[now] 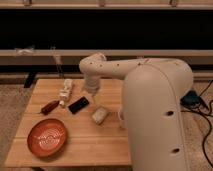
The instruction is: Drag the ceramic bowl in a circle
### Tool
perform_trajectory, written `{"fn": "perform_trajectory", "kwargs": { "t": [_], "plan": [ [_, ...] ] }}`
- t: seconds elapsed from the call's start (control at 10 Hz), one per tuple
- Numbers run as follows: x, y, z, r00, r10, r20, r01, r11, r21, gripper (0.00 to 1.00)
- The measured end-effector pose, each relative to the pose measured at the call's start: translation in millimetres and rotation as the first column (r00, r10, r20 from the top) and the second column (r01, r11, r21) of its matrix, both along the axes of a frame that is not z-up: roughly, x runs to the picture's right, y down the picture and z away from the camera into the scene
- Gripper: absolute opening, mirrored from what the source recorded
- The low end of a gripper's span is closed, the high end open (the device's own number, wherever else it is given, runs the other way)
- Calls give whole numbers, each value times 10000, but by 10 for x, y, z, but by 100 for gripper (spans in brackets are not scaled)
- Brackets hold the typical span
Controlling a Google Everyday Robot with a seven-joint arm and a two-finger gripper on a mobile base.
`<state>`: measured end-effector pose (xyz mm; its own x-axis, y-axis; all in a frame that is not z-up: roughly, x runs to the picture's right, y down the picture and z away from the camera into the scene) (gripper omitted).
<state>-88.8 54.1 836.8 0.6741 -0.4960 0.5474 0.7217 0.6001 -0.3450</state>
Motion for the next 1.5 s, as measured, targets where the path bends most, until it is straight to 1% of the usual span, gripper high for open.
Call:
{"fn": "perform_trajectory", "kwargs": {
  "t": [1.3,1.4,1.5],
  "plan": [
    [-3,-6,0,10000,-4,6,4,10000,12,80],
    [-3,-5,4,9999,-106,15,106,9999,38,80],
    [-56,22,1,9991,-401,118,400,9992,49,80]
  ]
}}
